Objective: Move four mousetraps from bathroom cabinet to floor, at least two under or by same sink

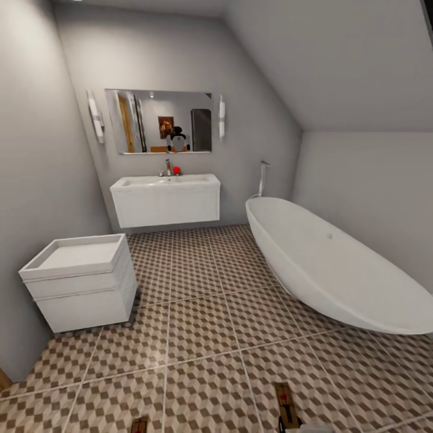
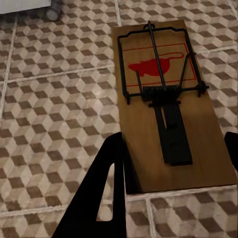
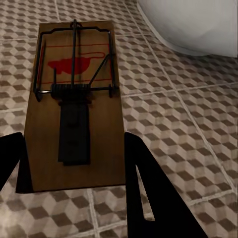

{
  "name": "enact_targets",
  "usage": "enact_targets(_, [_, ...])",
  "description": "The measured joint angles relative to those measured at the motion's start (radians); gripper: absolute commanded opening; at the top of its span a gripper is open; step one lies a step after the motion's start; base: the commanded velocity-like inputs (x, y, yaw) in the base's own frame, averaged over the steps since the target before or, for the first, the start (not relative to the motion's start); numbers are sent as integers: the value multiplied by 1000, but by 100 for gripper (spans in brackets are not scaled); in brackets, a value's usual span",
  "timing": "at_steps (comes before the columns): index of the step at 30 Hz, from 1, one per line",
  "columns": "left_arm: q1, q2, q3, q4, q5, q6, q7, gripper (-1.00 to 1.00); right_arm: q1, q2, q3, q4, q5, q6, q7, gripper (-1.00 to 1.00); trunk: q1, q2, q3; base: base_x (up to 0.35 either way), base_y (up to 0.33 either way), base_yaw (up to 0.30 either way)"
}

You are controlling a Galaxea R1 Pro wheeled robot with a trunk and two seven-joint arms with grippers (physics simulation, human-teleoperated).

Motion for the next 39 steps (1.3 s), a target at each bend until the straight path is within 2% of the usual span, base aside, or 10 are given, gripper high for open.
enact_targets(39, [0,0,0,0,0,0,0,-100,0,0,0,0,0,0,0,-100,0,0,0,323,-88,133])
